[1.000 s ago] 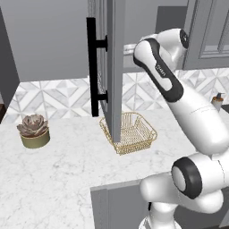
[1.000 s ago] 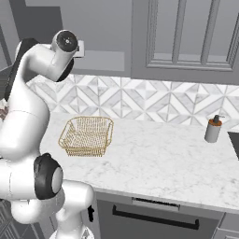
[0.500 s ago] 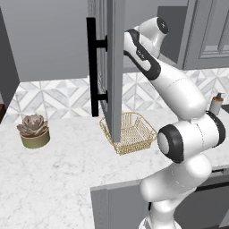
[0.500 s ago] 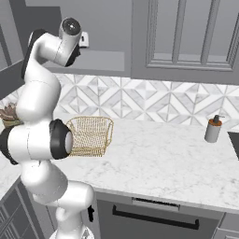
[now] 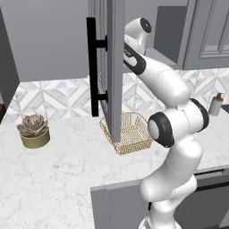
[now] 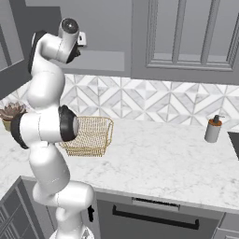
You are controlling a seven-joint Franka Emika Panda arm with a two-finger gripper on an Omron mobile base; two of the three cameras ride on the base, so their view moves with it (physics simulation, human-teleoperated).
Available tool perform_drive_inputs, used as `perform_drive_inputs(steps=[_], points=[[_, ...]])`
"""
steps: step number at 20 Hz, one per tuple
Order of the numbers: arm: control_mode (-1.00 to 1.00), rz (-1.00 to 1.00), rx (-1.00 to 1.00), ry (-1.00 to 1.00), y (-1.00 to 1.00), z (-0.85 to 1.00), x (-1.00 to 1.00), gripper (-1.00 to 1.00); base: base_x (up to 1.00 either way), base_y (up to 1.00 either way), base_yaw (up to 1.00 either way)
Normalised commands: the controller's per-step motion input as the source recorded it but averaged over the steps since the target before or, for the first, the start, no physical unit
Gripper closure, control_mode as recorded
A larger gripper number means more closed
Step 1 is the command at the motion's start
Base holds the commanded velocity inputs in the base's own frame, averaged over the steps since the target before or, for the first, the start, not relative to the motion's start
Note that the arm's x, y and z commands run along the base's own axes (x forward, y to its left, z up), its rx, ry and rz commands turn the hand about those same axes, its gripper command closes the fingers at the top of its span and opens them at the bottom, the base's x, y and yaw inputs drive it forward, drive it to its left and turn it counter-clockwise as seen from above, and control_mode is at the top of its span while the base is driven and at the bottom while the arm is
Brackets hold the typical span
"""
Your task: Open the cabinet, pick up the bread from the cabinet and place it in the basket. Then move the basket to the dining counter.
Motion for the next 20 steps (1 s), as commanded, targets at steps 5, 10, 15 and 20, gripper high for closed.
perform_drive_inputs(steps=[5,10,15,20], points=[[-1.0,-0.01,0.0,0.06,0.01,-0.04,0.47,-1.0,0.0,0.0,0.0],[-1.0,-0.01,0.0,0.07,0.07,-0.07,0.33,-1.0,0.0,0.0,0.0],[-1.0,-0.01,0.0,0.02,0.06,-0.29,0.08,-1.0,0.0,0.0,0.0],[-1.0,0.0,0.0,0.0,0.02,-0.4,0.06,-1.0,0.0,0.0,0.0]])
